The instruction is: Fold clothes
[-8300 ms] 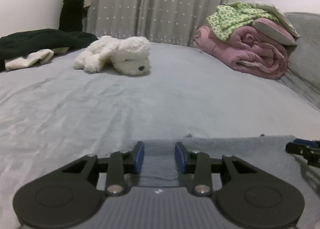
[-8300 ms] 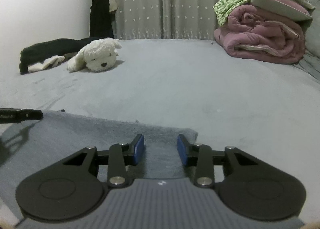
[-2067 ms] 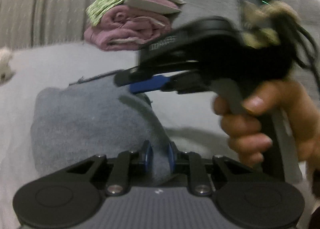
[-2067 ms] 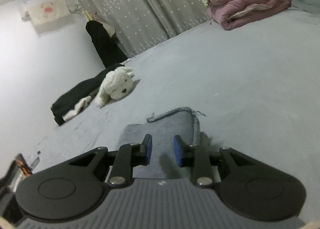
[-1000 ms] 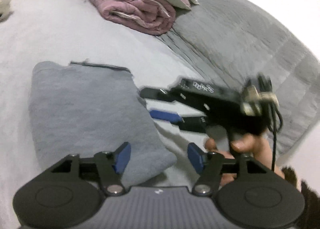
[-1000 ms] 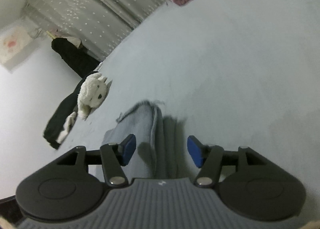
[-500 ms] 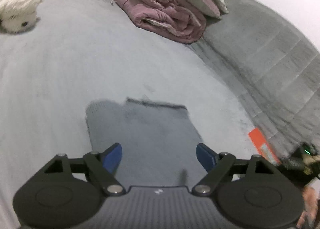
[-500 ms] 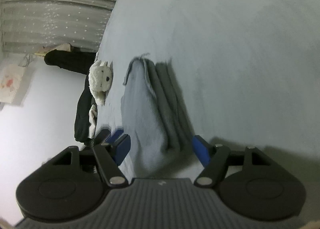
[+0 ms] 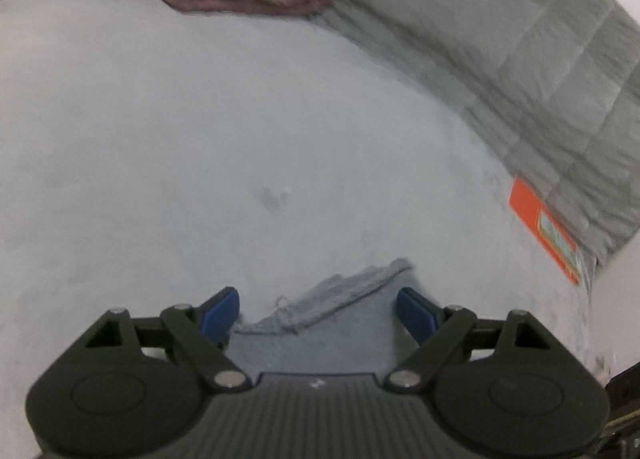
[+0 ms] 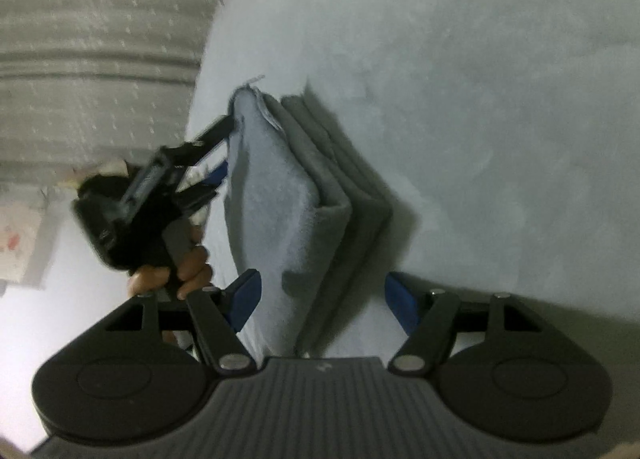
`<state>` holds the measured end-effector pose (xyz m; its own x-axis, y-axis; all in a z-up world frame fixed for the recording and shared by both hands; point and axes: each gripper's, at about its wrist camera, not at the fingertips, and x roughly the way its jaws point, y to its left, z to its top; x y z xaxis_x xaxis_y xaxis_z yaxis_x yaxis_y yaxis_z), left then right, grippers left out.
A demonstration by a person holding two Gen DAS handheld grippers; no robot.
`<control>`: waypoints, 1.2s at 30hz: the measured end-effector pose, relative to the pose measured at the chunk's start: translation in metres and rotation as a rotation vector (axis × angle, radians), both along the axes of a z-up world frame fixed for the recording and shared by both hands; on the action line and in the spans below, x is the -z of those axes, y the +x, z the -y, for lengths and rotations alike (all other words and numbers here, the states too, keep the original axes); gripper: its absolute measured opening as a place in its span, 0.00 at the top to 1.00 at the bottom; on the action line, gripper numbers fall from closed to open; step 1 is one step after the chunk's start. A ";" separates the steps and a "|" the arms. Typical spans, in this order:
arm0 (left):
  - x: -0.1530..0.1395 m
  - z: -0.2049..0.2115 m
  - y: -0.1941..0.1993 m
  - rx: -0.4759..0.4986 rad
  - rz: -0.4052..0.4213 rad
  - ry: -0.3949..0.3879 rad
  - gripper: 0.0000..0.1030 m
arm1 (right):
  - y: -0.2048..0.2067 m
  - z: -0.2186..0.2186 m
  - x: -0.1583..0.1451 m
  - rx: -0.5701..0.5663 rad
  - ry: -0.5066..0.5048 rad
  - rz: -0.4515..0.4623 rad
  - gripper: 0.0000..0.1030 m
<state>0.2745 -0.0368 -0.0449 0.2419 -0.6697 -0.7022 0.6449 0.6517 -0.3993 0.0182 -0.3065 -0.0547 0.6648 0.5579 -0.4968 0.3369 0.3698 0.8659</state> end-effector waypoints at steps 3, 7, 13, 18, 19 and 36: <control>0.014 0.001 0.015 0.036 -0.092 -0.019 0.17 | -0.006 -0.007 0.004 0.055 -0.022 0.053 0.30; 0.024 -0.002 0.020 0.018 -0.194 -0.093 0.45 | 0.003 -0.014 0.005 0.096 -0.072 0.109 0.39; 0.032 -0.004 0.008 -0.119 -0.243 -0.200 0.72 | 0.017 -0.002 0.006 0.141 0.009 0.083 0.71; 0.023 -0.004 -0.006 -0.228 -0.274 -0.276 0.75 | 0.019 0.030 -0.020 0.141 0.021 0.117 0.73; 0.019 -0.001 -0.010 -0.236 -0.281 -0.295 0.75 | 0.020 0.040 -0.027 0.132 0.012 0.122 0.73; 0.033 0.037 -0.012 -0.127 -0.315 -0.270 0.35 | 0.035 0.150 0.011 -0.018 0.036 0.041 0.49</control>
